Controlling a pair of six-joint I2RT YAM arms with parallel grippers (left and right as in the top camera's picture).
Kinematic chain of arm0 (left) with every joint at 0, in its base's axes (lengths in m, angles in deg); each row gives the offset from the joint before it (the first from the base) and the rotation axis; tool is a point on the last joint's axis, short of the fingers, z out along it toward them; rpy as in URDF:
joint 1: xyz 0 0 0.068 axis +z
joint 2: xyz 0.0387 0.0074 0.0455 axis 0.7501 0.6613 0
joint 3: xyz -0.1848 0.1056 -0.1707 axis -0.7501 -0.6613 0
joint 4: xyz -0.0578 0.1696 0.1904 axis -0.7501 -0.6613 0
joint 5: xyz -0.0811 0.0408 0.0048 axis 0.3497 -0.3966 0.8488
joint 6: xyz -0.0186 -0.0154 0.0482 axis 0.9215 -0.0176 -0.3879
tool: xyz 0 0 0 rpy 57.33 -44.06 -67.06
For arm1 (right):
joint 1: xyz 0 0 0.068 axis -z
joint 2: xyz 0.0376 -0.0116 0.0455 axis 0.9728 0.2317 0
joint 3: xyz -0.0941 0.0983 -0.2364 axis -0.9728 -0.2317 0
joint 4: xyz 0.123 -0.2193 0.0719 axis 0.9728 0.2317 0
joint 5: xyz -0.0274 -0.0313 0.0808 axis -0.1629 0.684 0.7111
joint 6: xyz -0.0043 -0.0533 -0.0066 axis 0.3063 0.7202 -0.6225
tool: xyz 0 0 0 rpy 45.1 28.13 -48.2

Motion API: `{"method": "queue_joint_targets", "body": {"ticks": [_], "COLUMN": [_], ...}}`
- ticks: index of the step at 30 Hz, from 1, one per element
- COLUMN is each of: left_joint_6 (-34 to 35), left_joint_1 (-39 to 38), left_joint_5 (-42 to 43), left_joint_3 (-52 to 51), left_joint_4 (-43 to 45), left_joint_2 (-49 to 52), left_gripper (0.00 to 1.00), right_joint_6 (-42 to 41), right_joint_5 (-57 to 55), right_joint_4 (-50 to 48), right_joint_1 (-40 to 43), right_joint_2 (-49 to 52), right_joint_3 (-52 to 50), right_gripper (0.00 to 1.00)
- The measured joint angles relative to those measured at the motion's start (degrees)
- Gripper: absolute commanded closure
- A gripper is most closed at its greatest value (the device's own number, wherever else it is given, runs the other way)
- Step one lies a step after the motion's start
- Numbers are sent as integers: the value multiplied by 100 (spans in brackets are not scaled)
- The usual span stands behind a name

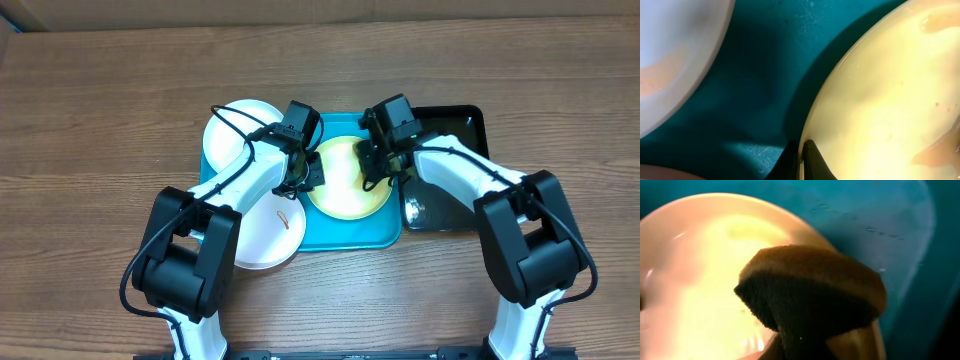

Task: Clean dirty plates on tray and stack at the side
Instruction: 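Scrub the yellow plate with the sponge in the right gripper, then return the sponge to the black tray with the right gripper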

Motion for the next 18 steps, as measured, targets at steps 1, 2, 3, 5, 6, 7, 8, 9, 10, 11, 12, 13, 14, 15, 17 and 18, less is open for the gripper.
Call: {"method": "queue_joint_targets", "body": {"ticks": [1,2,3,5,6,7,8,9,10,11,12,13,14,15,17,18], "left_joint_6": [0,0,0,0,0,0,0,0,0,0,0,0,0,0,0,0], "left_joint_1": [0,0,0,0,0,0,0,0,0,0,0,0,0,0,0,0], "left_joint_5": [0,0,0,0,0,0,0,0,0,0,0,0,0,0,0,0], "left_joint_3": [0,0,0,0,0,0,0,0,0,0,0,0,0,0,0,0], "left_joint_4": [0,0,0,0,0,0,-2,-4,-4,-4,-4,-7,-7,-7,-7,-9], "left_joint_2": [0,0,0,0,0,0,0,0,0,0,0,0,0,0,0,0], "left_gripper": [95,95,95,95,95,95,95,95,95,95,95,95,95,95,95,95], "right_joint_6": [0,0,-2,2,2,2,0,-2,2,2,0,-2,0,4,48,76], "right_joint_5": [4,4,15,105,184,269,391,531,662,802,1005,1158,1425,1714,2332,2667], "right_joint_4": [-2,-9,-15,-11,-11,4,37,111,195,315,507,603,748,855,981,1016], "right_joint_1": [-63,-120,-181,-313,-361,-389,-411,-428,-426,-409,-363,-319,-216,-107,164,317], "right_joint_2": [15,31,42,59,63,68,72,72,74,74,85,96,114,127,127,127], "right_joint_3": [13,24,33,52,52,52,52,59,74,98,146,168,214,258,372,457], "right_gripper": [92,92,92,92,92,92,92,93,93,93,93,93,93,93,93,93]}}
